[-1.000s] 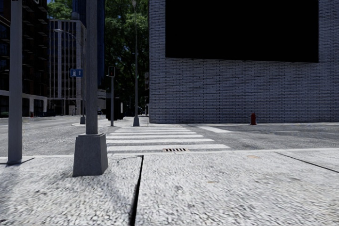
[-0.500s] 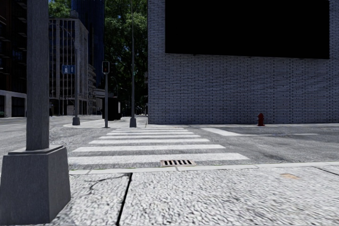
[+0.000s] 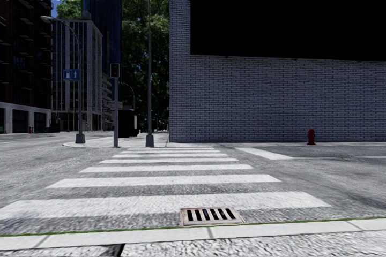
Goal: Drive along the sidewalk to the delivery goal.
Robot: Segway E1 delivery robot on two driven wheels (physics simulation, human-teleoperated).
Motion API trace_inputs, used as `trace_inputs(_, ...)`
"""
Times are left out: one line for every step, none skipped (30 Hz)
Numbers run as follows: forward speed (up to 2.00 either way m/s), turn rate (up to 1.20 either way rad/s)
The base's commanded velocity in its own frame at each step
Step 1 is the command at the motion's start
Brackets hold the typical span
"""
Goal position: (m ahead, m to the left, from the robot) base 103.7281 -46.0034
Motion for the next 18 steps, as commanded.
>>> trace_inputs(2.0, 0.08)
trace_inputs(2.0, 0.0)
trace_inputs(2.0, 0.0)
trace_inputs(2.0, 0.0)
trace_inputs(2.0, 0.0)
trace_inputs(2.0, 0.0)
trace_inputs(2.0, 0.0)
trace_inputs(2.0, 0.0)
trace_inputs(2.0, 0.0)
trace_inputs(2.0, 0.0)
trace_inputs(2.0, 0.0)
trace_inputs(2.0, 0.0)
trace_inputs(2.0, 0.0)
trace_inputs(2.0, 0.0)
trace_inputs(2.0, 0.0)
trace_inputs(2.0, 0.0)
trace_inputs(2.0, 0.0)
trace_inputs(2.0, 0.0)
